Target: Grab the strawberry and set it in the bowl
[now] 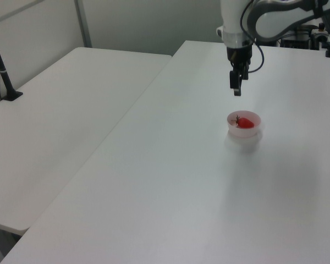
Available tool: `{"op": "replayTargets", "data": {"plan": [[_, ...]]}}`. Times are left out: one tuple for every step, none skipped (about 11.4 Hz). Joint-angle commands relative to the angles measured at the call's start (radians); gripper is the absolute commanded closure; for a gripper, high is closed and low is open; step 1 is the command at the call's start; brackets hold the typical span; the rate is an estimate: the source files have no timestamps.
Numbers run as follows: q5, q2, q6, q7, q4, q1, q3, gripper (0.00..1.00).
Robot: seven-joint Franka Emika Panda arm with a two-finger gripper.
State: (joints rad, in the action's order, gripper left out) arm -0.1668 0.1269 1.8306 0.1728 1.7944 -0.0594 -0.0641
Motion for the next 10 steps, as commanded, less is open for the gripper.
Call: {"op": "replayTargets", "data": {"plan": [[-0.010,-0.046,-0.098,0.001,-0.075,-0.014,0.020,0.00],[-0.008,-0.062,-0.109,-0.024,-0.079,-0.014,0.026,0.00],[0.001,-0.082,-0.131,-0.050,-0.085,-0.023,0.053,0.00],[0.047,-0.105,-0.180,-0.056,-0.110,-0.066,0.111,0.00],[0.065,-0.113,-0.209,-0.058,-0.133,-0.083,0.139,0.00],[0.066,-0.118,-0.217,-0.056,-0.138,-0.085,0.141,0.00],[0.066,-0.118,-0.215,-0.050,-0.145,-0.083,0.135,0.00],[0.066,-0.116,-0.217,-0.049,-0.153,-0.083,0.133,0.00],[0.066,-0.116,-0.217,-0.049,-0.153,-0.082,0.133,0.00],[0.066,-0.116,-0.218,-0.045,-0.158,-0.082,0.133,0.00]]}}
